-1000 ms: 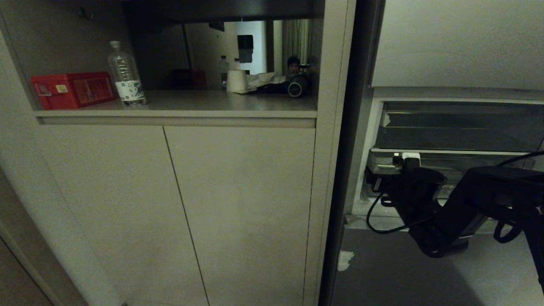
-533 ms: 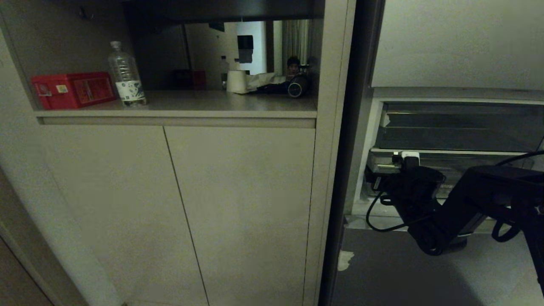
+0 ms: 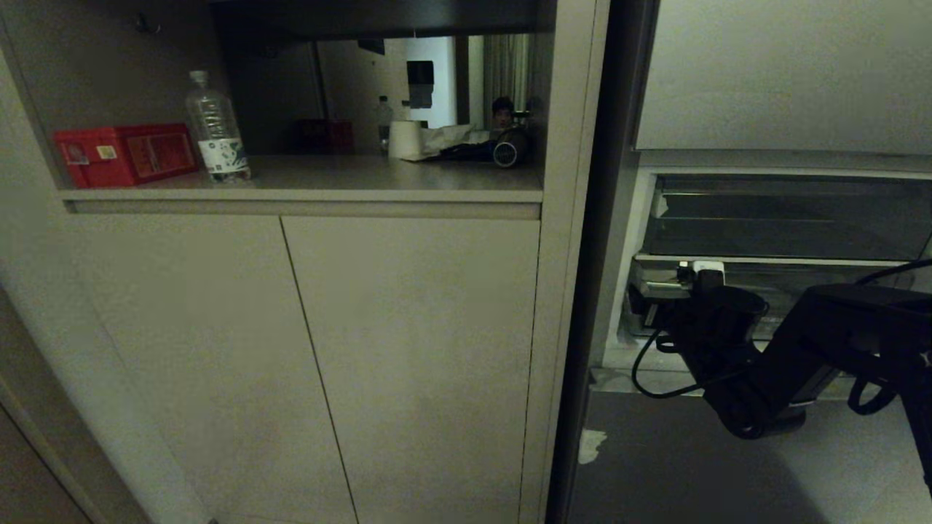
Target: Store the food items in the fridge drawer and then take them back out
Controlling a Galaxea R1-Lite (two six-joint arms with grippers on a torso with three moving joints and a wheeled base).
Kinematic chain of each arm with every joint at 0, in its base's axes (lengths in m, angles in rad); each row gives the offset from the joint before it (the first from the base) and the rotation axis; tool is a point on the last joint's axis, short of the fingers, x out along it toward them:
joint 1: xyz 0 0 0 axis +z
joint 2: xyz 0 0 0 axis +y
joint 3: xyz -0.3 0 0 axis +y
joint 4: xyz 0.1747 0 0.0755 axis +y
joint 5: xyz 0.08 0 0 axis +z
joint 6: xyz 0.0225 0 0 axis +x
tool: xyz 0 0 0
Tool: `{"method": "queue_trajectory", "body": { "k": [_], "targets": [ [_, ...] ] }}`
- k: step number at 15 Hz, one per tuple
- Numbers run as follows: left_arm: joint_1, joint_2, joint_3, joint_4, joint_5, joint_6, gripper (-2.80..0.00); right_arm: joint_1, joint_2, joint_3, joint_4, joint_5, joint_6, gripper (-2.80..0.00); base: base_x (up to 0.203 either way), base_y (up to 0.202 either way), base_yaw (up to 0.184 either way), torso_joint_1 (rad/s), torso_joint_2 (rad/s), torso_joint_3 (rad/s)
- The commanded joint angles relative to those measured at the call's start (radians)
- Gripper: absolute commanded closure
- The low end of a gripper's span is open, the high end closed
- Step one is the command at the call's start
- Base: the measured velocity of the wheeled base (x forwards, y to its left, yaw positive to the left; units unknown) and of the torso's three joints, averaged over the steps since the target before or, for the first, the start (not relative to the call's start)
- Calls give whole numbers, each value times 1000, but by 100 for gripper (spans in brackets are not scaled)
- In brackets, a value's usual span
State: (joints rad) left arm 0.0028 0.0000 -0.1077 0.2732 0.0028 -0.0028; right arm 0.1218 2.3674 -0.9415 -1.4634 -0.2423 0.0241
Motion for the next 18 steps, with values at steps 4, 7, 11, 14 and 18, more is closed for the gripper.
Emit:
{"method": "queue_trajectory", "body": {
  "k": [4,7,11,14,18],
  "targets": [
    [0,0,-1,1,0,0,0,-19,1,15,-13,-2,0,-280,0,0,0,0,0,0],
    [0,2,-1,1,0,0,0,-28,1,20,-17,-2,0,-280,0,0,0,0,0,0],
    [0,1,0,1,0,0,0,-28,-2,27,-22,0,-1,-280,0,0,0,0,0,0],
    [0,2,0,1,0,0,0,-13,-10,30,-31,-1,-3,-280,0,0,0,0,0,0],
    [0,0,0,1,0,0,0,11,-8,29,-29,-2,-4,-280,0,0,0,0,0,0]
  ]
}}
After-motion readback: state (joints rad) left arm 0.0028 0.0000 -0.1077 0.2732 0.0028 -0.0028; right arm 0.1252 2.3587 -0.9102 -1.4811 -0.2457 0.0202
